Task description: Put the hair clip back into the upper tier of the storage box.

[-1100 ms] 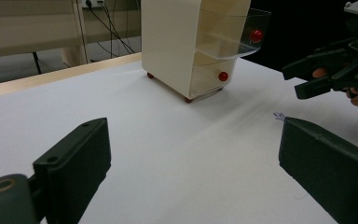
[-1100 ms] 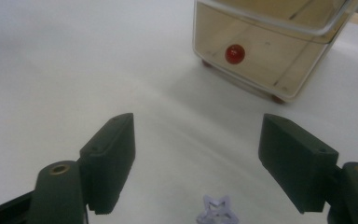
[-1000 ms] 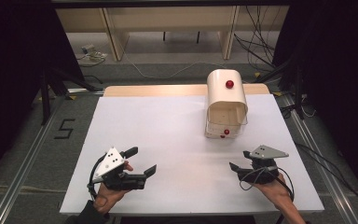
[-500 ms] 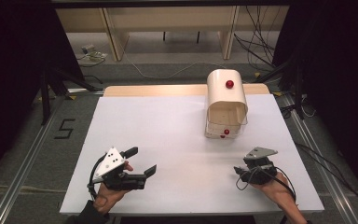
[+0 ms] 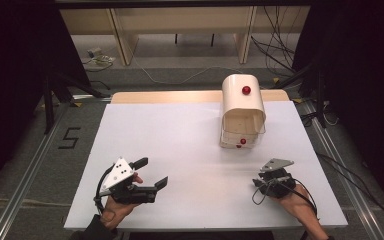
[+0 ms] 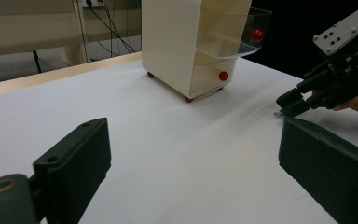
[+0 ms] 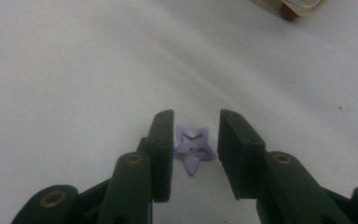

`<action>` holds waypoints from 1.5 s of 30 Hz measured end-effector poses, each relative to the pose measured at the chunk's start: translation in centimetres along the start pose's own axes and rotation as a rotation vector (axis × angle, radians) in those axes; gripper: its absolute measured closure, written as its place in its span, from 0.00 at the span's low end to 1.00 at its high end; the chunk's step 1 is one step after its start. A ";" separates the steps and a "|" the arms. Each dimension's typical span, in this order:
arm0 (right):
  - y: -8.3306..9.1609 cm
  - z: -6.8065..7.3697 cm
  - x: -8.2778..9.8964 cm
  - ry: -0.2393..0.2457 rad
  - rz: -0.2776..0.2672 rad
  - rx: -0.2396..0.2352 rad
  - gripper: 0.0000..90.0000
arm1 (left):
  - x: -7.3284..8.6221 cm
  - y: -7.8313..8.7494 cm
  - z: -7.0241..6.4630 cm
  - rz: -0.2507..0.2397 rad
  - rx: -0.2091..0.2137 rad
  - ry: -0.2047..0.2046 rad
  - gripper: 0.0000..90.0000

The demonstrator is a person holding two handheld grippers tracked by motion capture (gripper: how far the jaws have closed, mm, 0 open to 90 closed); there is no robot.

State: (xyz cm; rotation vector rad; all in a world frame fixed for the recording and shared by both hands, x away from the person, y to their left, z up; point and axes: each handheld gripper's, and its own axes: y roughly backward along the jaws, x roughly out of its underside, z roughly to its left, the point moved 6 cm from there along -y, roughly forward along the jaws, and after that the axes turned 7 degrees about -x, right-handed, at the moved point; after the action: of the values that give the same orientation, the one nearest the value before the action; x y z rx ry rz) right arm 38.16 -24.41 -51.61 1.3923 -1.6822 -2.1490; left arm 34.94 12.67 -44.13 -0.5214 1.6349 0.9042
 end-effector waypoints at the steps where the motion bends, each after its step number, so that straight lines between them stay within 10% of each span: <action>1: 0.0 0.0 0.0 0.000 0.000 0.000 0.75 | 0.0 0.0 0.0 -0.001 -0.001 0.000 0.10; 20: -0.4 -0.3 0.1 -0.028 0.012 -0.022 0.92 | 0.1 -0.1 -0.1 0.002 0.001 0.000 0.10; 45: 1.5 -0.9 -1.1 -0.030 -0.117 0.027 1.00 | 0.1 -0.1 -0.1 0.003 0.000 -0.001 0.10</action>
State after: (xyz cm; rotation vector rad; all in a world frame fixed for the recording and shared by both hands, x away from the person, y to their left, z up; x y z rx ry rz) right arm 38.71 -25.04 -49.72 1.5090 -1.6867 -2.2257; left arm 34.94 12.56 -44.20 -0.5189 1.6354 0.9061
